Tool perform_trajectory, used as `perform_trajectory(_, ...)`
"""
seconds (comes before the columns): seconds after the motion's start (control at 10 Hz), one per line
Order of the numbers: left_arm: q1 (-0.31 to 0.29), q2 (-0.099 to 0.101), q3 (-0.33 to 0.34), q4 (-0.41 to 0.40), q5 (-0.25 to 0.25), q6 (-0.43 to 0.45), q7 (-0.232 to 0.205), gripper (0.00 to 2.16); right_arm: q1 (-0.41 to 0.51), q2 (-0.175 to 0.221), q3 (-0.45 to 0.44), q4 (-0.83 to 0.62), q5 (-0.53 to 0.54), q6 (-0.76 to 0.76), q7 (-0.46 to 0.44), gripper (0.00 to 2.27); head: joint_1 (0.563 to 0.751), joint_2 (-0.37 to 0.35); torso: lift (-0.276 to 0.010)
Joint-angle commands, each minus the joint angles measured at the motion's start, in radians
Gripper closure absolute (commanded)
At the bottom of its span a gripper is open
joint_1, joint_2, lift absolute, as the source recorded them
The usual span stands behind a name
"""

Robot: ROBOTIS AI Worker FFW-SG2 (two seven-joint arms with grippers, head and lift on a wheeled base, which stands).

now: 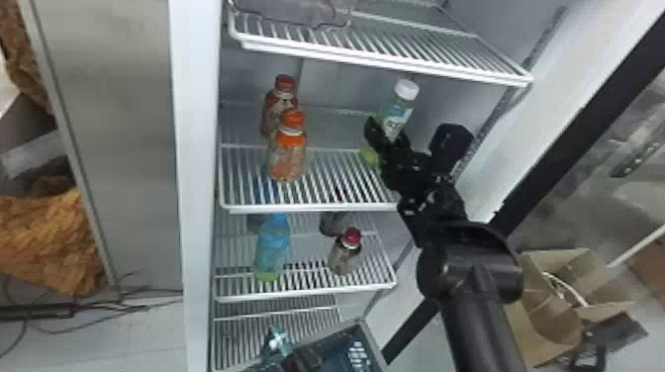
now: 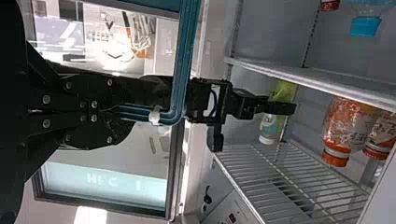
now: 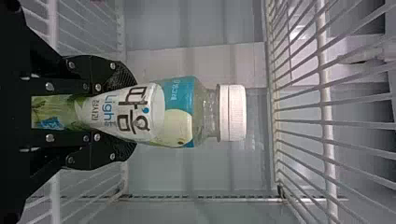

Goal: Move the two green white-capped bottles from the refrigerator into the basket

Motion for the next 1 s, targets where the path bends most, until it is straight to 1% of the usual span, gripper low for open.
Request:
perform_trajectory(0.0, 0.000, 0.000, 0.000, 0.000, 0.000, 0.000, 0.000, 1.21, 0.071, 0.002, -0.029, -0.093, -0.001, 0.029, 0.004, 0.96, 0.695, -0.350, -0.004)
perform_trajectory(0.2, 0.000, 0.002, 0.000, 0.000, 0.002, 0.000, 0.000, 1.21, 0.125, 0.002, -0.049, -0.174, 0.003, 0.065, 0.037, 0.96, 0.695, -0.350, -0.004)
perform_trajectory(0.4, 0.000, 0.000, 0.000, 0.000, 0.000, -0.005, 0.000, 1.21, 0.216, 0.005, -0.068, -0.331, -0.001, 0.112, 0.052, 0.96, 0.695, -0.350, -0.004)
perform_trajectory(0.6, 0.000, 0.002, 0.000, 0.000, 0.002, -0.003, 0.000, 1.21, 0.280, 0.009, -0.092, -0.420, -0.007, 0.149, 0.080, 0.96, 0.695, -0.350, -0.004)
perform_trajectory(0.9, 0.000, 0.002, 0.000, 0.000, 0.004, 0.000, 0.000, 1.21, 0.388, 0.018, -0.112, -0.594, -0.015, 0.220, 0.086, 0.96, 0.695, -0.350, -0.004)
